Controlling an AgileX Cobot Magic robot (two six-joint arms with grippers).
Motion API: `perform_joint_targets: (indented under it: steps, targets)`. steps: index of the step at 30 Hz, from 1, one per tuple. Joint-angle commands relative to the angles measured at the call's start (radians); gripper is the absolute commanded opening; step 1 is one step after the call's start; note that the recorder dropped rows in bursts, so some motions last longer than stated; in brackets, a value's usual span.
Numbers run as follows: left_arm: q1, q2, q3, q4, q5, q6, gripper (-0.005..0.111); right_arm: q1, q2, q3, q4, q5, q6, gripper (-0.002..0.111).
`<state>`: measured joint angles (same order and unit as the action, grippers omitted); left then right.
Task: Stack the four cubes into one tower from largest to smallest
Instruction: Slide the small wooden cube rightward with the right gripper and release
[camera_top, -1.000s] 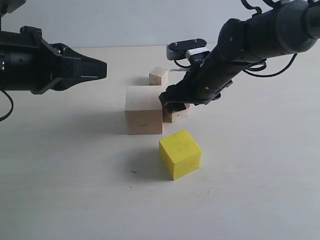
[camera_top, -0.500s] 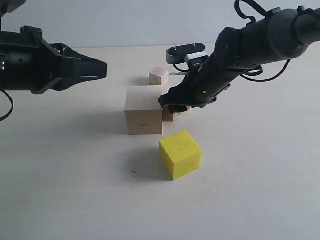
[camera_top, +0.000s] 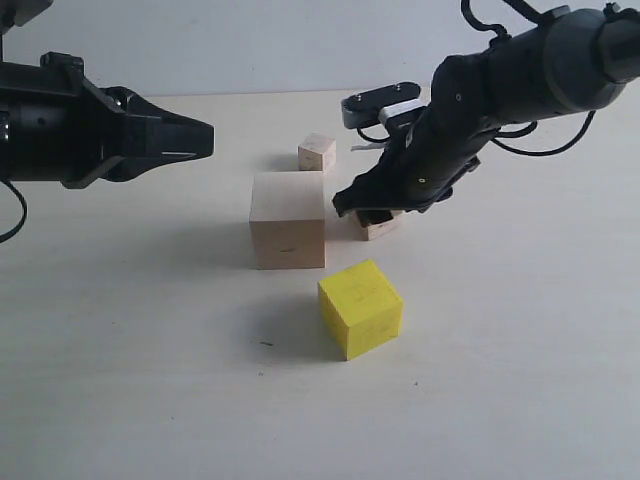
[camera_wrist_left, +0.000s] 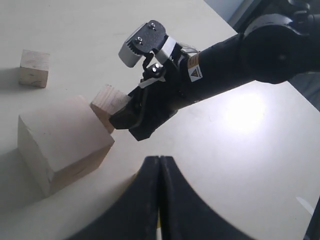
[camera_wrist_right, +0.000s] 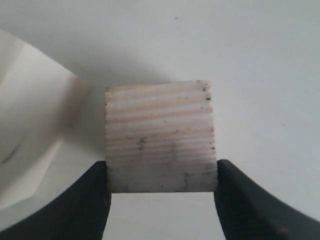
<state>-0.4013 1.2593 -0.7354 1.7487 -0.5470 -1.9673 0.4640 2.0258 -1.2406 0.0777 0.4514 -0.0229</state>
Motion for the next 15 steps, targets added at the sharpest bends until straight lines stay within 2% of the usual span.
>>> perform_joint_targets:
  steps: [1, 10, 15]
  targets:
    - [-0.007, -0.007, 0.003, -0.004, 0.011, 0.006, 0.000, -0.035, -0.021, -0.003, -0.272, 0.043, 0.262, 0.000]
    - [-0.007, -0.007, 0.037, -0.004, 0.018, 0.008, 0.000, -0.104, -0.021, -0.003, -0.269, 0.049, 0.258, 0.000]
    - [-0.007, -0.007, 0.041, -0.004, 0.020, 0.008, 0.000, -0.104, -0.021, -0.003, -0.265, 0.047, 0.258, 0.001]
